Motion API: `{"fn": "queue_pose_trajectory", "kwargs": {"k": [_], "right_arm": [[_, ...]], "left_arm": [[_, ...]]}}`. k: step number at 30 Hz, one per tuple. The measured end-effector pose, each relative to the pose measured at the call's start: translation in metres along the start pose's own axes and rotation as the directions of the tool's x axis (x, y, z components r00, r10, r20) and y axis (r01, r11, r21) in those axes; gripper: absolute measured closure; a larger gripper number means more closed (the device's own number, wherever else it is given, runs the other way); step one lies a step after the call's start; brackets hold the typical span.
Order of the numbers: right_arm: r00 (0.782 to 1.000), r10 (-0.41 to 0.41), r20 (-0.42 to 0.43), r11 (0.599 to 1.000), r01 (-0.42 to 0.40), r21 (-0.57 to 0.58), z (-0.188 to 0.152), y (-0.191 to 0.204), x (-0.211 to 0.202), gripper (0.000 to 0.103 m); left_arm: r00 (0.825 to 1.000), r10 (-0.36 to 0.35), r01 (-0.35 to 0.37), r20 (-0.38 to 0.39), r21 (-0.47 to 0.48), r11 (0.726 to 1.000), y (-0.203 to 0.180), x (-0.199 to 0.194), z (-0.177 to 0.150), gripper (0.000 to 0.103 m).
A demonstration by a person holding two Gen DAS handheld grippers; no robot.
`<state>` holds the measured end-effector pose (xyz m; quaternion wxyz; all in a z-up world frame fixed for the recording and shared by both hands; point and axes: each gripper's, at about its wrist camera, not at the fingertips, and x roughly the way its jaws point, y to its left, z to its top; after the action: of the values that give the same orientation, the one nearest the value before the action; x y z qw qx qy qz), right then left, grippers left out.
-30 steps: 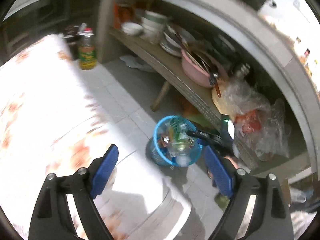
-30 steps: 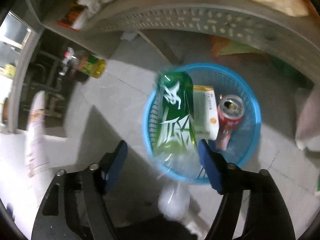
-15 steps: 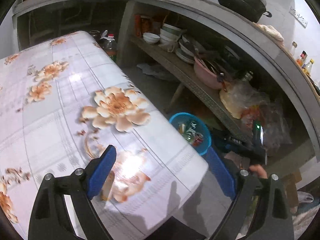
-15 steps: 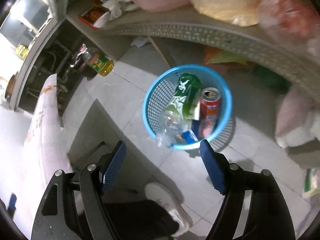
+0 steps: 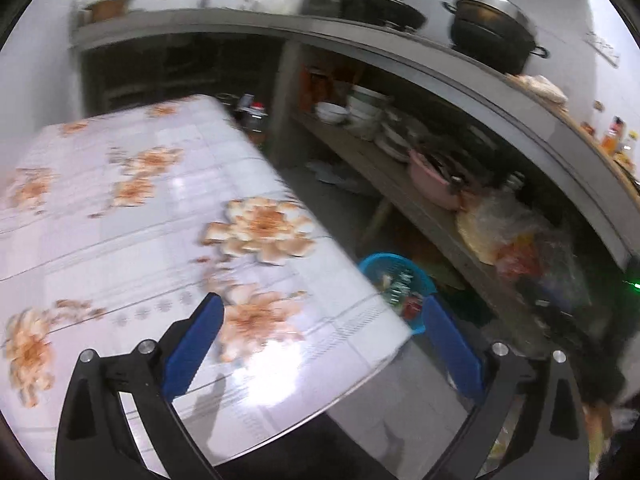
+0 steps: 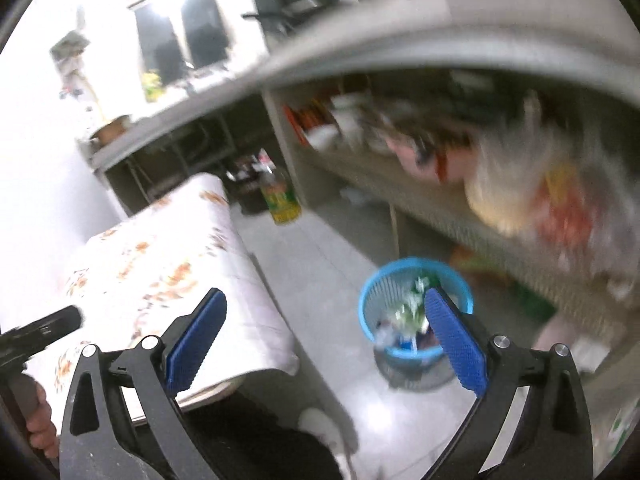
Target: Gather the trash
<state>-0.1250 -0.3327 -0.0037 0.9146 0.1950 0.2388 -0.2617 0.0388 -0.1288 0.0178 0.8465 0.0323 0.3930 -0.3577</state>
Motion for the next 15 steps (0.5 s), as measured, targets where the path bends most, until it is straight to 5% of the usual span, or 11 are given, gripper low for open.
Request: {"fn": "queue_pose_trajectory", "kwargs": {"k": [6,13,15], "right_arm": [[0.996,0.044,0.078,0.992,-0.035,-0.121,0.001,0.034,-0.035,0.008],[0.988,0.093,0.125,0.966,-0.058,-0.253,-0.01,0.069,-0.047,0.008],[0.994,0.07,0.079,0.956,-0.044,-0.291,-0.015,0.082,-0.041,0.008]], "left_arm": [[0.983,0.178,-0.179,0.045,0.01,0.984,0.003,-0.019,-0.002,0.006],[0.962,0.264,-0.265,0.074,0.0,0.964,0.005,-0.032,-0.009,0.006],[0.957,0.284,-0.284,0.057,-0.008,0.959,0.005,-0.031,-0.015,0.006]]}}
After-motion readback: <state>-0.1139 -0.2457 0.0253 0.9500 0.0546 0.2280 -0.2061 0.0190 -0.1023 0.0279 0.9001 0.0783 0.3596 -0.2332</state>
